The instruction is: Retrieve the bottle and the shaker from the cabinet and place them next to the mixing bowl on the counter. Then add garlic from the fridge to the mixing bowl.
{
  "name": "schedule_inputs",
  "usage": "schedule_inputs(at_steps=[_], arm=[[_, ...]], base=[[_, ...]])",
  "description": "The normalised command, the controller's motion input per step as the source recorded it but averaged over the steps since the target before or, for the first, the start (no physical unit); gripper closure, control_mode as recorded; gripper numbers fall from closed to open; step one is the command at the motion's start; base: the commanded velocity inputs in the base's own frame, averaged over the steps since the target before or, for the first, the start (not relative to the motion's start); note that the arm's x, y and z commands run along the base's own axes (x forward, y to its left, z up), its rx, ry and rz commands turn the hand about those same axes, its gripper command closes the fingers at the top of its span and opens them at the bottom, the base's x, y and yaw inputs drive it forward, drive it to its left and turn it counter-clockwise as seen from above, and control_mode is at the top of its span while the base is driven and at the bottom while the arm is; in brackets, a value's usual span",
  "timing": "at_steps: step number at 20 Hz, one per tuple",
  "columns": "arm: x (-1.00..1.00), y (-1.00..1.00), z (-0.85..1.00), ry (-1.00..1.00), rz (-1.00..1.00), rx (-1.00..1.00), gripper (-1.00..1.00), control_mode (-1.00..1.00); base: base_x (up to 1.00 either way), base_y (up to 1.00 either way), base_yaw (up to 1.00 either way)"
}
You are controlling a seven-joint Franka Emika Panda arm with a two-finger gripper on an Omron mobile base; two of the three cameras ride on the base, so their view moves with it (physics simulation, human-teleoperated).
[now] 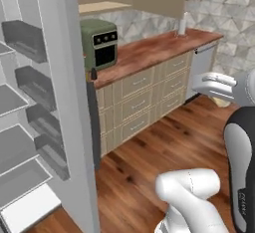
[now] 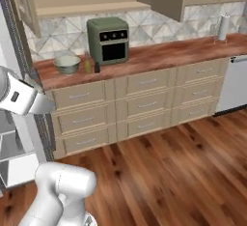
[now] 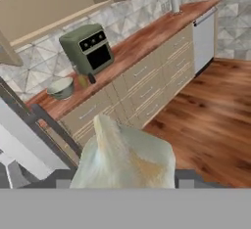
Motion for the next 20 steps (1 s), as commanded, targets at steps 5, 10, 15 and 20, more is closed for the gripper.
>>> schedule_inputs(at_steps=[5,10,15,20], arm=[[0.0,0.0,0.0,0.0,0.0,0.0,1.0,1.0],[0.0,0.0,0.0,0.0,0.0,0.0,1.0,1.0],[0.0,0.0,0.0,0.0,0.0,0.0,1.0,1.0],[0.0,0.0,0.0,0.0,0.0,0.0,1.0,1.0]], base=[[1.0,-0.49,0.01],[0.99,-0.05,0.42],[0.96,-0.11,0.63],[0.98,-0.29,0.68]])
